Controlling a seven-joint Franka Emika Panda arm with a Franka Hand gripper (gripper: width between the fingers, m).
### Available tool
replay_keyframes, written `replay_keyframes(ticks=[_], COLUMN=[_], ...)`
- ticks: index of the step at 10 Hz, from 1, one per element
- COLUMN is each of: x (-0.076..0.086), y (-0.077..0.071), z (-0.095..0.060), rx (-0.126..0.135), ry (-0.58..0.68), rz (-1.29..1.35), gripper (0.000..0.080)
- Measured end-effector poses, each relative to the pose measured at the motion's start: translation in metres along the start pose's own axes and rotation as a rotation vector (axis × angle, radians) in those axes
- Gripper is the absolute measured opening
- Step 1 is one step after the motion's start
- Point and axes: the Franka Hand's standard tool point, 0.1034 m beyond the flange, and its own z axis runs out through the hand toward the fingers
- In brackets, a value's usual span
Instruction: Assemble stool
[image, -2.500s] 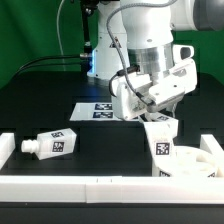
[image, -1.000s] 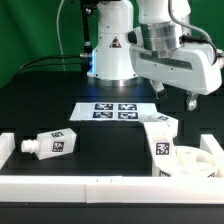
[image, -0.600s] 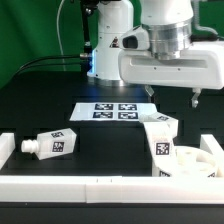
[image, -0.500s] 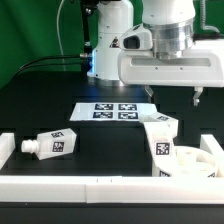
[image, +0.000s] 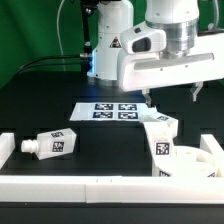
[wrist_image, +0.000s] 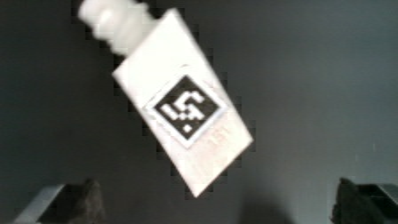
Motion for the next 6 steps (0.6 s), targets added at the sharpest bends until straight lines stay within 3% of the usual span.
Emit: replay_keyframes(ticks=[1,2,4,5,6], x=[0.009,0.014,0.013,0.005,0.008], y=[-0.002,-0.008,-0.004,-0.006,-0.007], z=[0.001,0.004,0.005,0.009,0.015], rx=[-0.053,-0.065,-0.068,-0.069,-0.089], ry=[-0.033,-0.074,-0.078,-0.164,-0.241], rz=[-0.168,-0.208,-0.195,-0.144,-0.129], gripper=[0.0649,0.0649,0.0649,0.0649,0.0649])
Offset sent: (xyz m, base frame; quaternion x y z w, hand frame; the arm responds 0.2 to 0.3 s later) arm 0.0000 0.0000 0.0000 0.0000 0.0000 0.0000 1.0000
